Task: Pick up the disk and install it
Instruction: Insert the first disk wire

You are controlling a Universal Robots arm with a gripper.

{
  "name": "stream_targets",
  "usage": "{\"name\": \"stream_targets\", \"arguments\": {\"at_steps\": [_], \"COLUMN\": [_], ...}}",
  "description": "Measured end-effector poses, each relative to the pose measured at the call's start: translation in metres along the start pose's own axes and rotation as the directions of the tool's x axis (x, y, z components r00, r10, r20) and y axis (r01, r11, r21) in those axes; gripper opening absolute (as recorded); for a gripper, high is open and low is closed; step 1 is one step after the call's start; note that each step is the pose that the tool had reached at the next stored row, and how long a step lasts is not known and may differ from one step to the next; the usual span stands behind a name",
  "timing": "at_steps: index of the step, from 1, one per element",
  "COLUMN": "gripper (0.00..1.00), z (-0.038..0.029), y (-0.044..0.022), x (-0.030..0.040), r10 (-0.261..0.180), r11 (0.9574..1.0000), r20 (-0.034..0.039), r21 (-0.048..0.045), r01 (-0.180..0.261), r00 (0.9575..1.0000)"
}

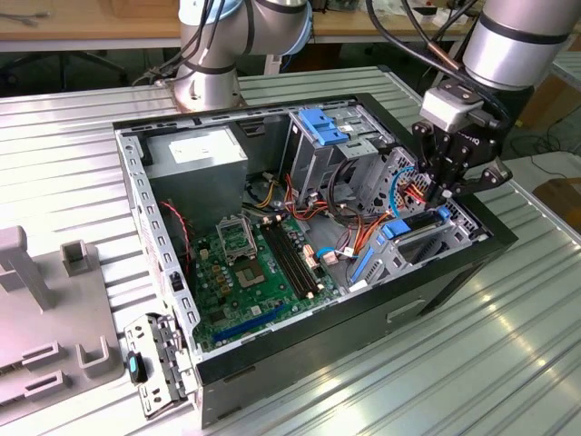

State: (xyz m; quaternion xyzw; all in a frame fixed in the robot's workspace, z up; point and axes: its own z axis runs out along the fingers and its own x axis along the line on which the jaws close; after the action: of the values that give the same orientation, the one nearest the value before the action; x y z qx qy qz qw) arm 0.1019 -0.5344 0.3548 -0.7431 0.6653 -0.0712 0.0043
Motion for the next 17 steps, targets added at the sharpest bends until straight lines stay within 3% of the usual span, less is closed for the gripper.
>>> {"name": "stream_targets", "arguments": {"at_steps": [5, 17], "gripper": [0.17, 0.17], "z": [0.0014, 0.0091], "y": [0.0003, 0.0036], "x": [0.0011, 0.0018], "r10": [0.065, 0.069], "r11": [0.9979, 0.9976], "r20": [-0.0086, -0.0092], "r21": [-0.0066, -0.0076], "r01": [-0.065, -0.069], "r00": [0.9979, 0.9976]}}
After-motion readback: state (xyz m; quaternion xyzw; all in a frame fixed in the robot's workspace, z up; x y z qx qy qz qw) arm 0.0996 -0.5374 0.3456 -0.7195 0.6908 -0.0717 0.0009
